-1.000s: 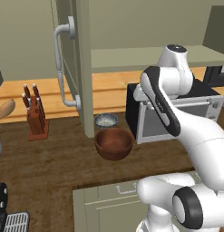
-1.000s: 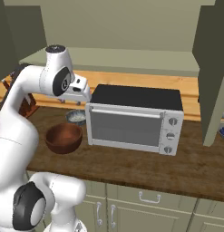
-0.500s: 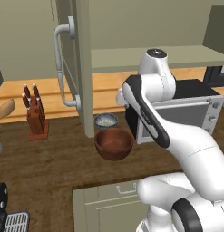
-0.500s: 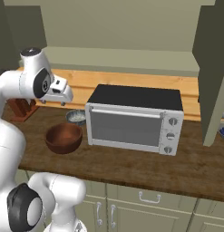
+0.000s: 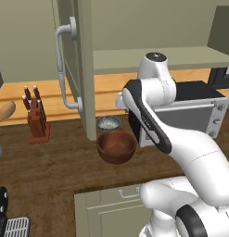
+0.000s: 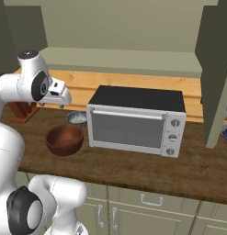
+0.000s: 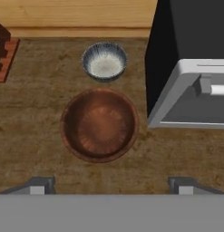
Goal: Pick up the bowls on the counter and stack them on top of one another in the open cabinet. Place the smaller bowl on top of the larger bowl.
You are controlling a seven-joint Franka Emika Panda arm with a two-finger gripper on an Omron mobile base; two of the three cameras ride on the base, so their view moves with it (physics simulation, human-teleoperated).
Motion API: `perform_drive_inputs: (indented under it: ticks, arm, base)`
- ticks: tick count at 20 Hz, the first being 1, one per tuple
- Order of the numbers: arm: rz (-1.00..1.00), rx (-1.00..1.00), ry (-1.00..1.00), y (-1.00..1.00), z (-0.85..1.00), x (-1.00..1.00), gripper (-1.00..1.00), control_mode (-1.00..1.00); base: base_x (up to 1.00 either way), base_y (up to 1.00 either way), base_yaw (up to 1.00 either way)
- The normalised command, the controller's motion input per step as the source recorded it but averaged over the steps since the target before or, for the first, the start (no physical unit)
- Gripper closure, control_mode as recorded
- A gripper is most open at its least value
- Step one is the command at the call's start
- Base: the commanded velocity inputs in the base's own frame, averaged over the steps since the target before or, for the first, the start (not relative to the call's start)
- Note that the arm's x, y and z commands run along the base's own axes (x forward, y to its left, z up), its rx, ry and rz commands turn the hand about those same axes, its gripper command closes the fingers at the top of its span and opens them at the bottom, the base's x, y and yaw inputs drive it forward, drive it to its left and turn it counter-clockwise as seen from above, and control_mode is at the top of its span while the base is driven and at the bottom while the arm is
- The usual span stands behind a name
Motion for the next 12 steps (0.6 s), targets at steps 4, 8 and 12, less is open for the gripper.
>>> perform_drive_inputs:
  ticks: [4, 8, 12]
  arm:
    - [0.00, -0.16, -0.01, 0.24, -0.28, 0.00, -1.00, -1.00]
    - [0.00, -0.23, -0.11, 0.50, -0.41, 0.00, -1.00, -1.00]
    - [0.04, -0.28, -0.01, 0.57, -0.48, 0.06, -1.00, -1.00]
  base:
    - [0.00, 0.00, 0.00]
    - [0.00, 0.00, 0.00]
    - [0.00, 0.00, 0.00]
